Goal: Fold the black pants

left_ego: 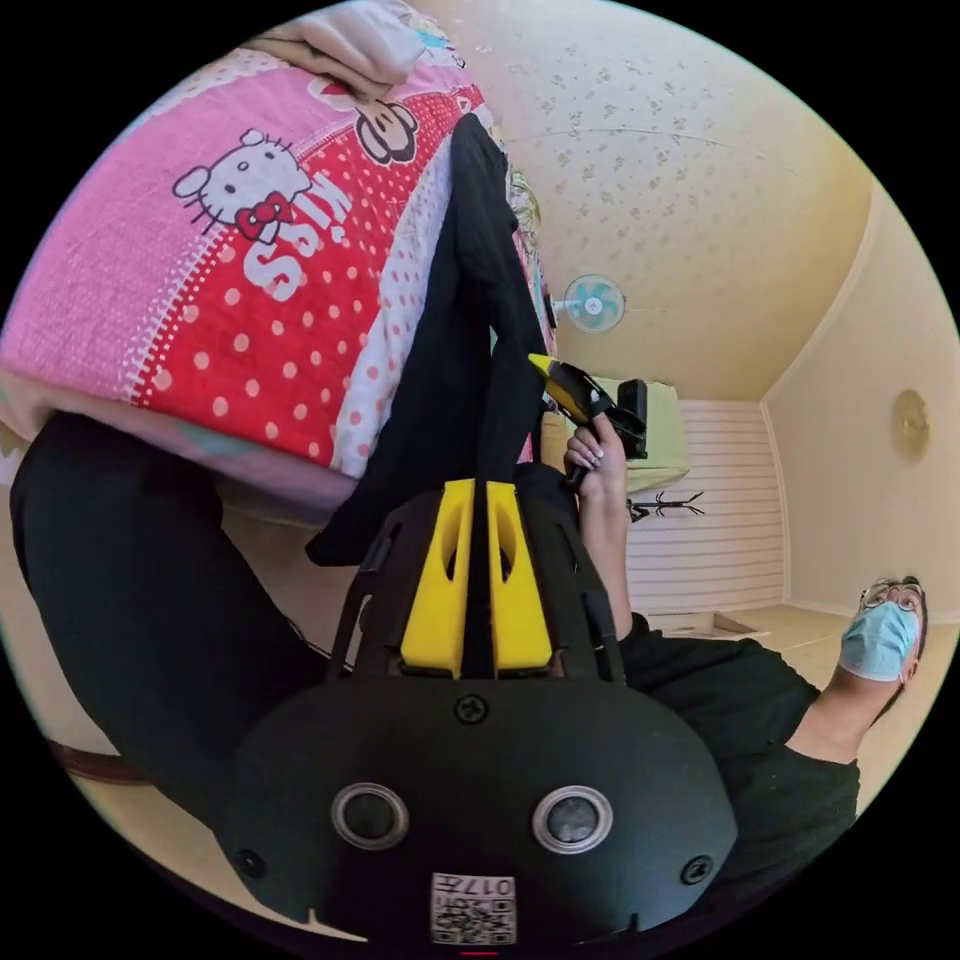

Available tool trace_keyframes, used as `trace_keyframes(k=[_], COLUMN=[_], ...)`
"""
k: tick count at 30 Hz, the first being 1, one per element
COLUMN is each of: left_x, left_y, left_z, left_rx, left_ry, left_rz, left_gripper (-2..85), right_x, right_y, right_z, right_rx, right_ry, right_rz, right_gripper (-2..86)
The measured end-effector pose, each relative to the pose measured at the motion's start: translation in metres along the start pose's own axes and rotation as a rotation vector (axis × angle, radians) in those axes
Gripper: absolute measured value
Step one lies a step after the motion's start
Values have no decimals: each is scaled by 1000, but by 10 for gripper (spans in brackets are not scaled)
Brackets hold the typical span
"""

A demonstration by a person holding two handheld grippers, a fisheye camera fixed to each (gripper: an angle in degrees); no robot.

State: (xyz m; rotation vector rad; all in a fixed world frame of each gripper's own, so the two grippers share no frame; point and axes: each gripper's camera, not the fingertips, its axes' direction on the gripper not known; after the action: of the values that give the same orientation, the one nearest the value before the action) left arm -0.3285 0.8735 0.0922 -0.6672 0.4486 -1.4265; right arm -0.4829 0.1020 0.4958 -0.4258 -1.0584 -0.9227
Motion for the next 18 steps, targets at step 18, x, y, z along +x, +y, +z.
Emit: trace_keyframes(k=[18], left_x=[6], left_y=[5], left_z=[41], left_rx=[-129], left_ry=[-194], left_rz=[101], left_gripper=[102], right_x=[59], right_y=[-53], right_z=[-10], right_rx=[-167], right_ry=[-82], right_rz=[45], right_gripper=[110])
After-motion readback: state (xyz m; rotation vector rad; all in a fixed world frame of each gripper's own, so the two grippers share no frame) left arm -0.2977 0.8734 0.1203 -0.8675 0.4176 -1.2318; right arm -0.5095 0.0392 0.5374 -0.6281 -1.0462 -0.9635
